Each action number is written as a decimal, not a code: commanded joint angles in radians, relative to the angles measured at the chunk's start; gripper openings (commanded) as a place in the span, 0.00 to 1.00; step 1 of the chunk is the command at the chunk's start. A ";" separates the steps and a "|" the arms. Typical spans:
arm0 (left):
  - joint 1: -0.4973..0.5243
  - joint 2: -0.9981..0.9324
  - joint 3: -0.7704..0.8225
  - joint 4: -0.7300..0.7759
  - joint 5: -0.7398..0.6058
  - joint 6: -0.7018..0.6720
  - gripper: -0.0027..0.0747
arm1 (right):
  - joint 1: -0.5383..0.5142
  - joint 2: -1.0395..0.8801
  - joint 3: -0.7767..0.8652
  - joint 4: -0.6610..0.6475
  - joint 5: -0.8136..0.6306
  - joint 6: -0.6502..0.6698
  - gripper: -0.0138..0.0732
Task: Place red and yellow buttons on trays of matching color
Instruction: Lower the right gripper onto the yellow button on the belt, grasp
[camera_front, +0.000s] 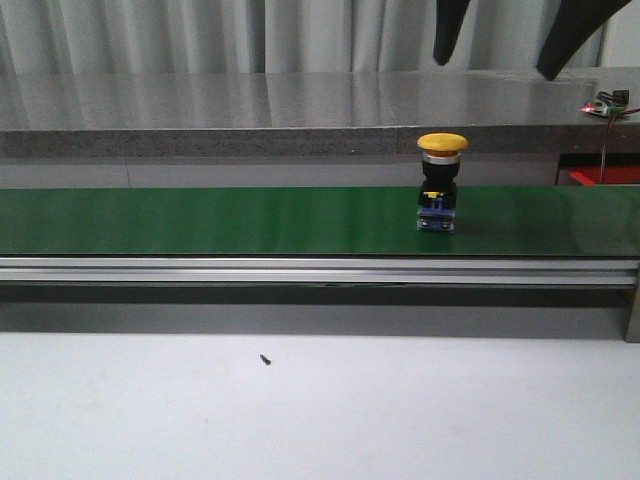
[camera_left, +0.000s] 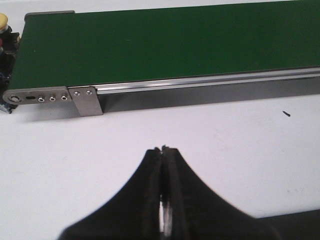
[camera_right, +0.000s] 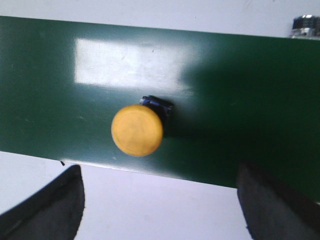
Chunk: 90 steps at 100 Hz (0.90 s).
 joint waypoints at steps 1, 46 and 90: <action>-0.008 0.005 -0.025 -0.022 -0.068 0.004 0.01 | 0.005 -0.017 -0.021 0.010 0.072 0.044 0.86; -0.008 0.005 -0.025 -0.022 -0.068 0.004 0.01 | 0.005 0.132 -0.021 -0.013 0.066 0.091 0.86; -0.008 0.005 -0.025 -0.022 -0.068 0.004 0.01 | 0.005 0.159 -0.021 -0.075 0.078 0.125 0.45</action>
